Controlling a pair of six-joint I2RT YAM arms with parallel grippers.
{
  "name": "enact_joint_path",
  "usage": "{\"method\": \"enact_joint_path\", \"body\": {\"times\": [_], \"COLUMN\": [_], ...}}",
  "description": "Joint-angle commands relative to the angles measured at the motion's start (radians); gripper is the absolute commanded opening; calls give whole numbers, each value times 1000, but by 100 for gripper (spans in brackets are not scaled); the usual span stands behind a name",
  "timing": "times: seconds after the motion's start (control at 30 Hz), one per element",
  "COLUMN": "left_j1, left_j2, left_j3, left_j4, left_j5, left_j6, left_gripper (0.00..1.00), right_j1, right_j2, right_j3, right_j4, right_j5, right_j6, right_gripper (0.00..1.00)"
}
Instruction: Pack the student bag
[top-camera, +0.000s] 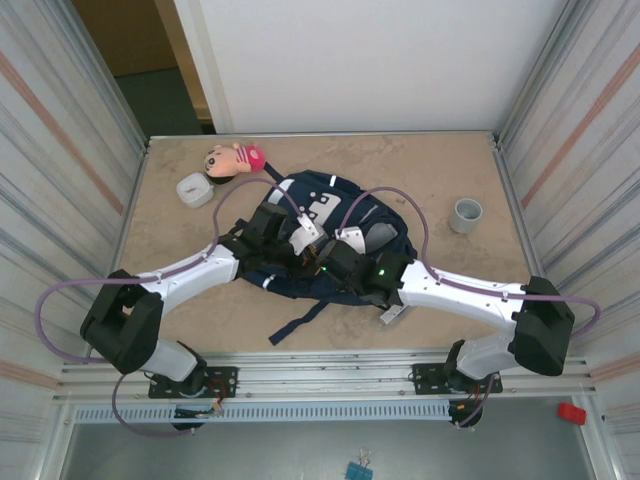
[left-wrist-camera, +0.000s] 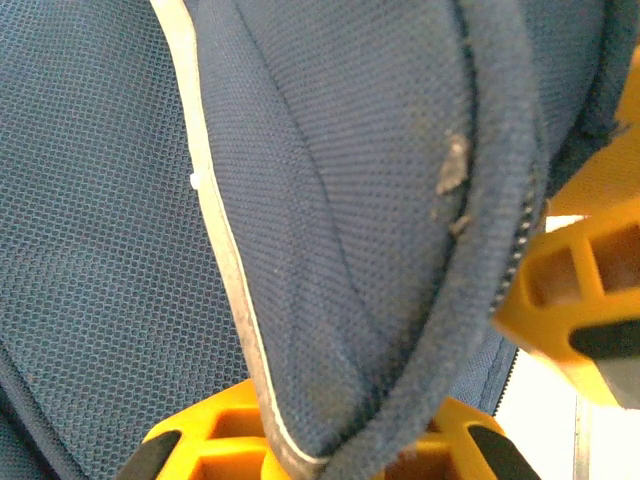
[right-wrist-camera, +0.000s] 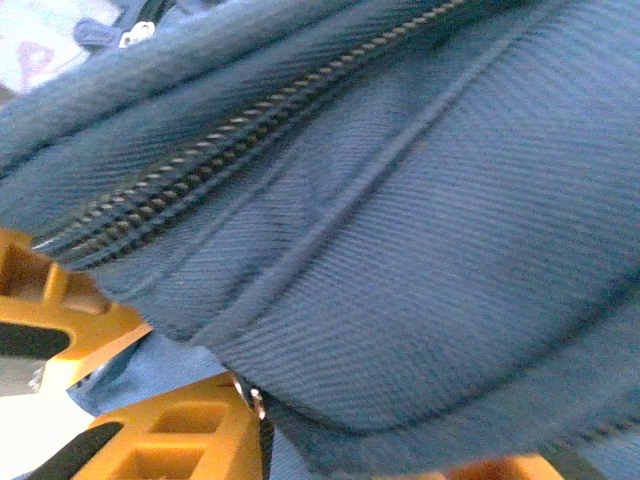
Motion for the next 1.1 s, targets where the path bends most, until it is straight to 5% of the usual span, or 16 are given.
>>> {"method": "enact_joint_path", "body": {"times": [0.0,0.17,0.43,0.53,0.87,1.07], "left_j1": [-2,-1,-1,0,15,13], "left_j2": [-20,-23,-32,-41,-90,-127], "left_j3": [13,13,11,6,-21,-55], "left_j4": [-41,-49,-48,-54,-166,-171], "left_j5": [75,59,64,55,-198,-251], "left_j6": [-34,-33,-33,-25,48,56], "left_gripper": [1,1,1,1,3,16], "right_j1": [-35,-58,-102,-121,-232,-302], "right_j2": [-13,-65,-91,-84,-239,-246], "right_j3": [28,3,-39,-37,-27,-32], "right_j4": [-85,-93,-13,-8,-143,-90], "right_j5": [156,159,61,26,-120,-503], "right_j6": [-4,-5,-19,-38,-179,-333], "right_gripper": [26,15,19,6,0,0]}}
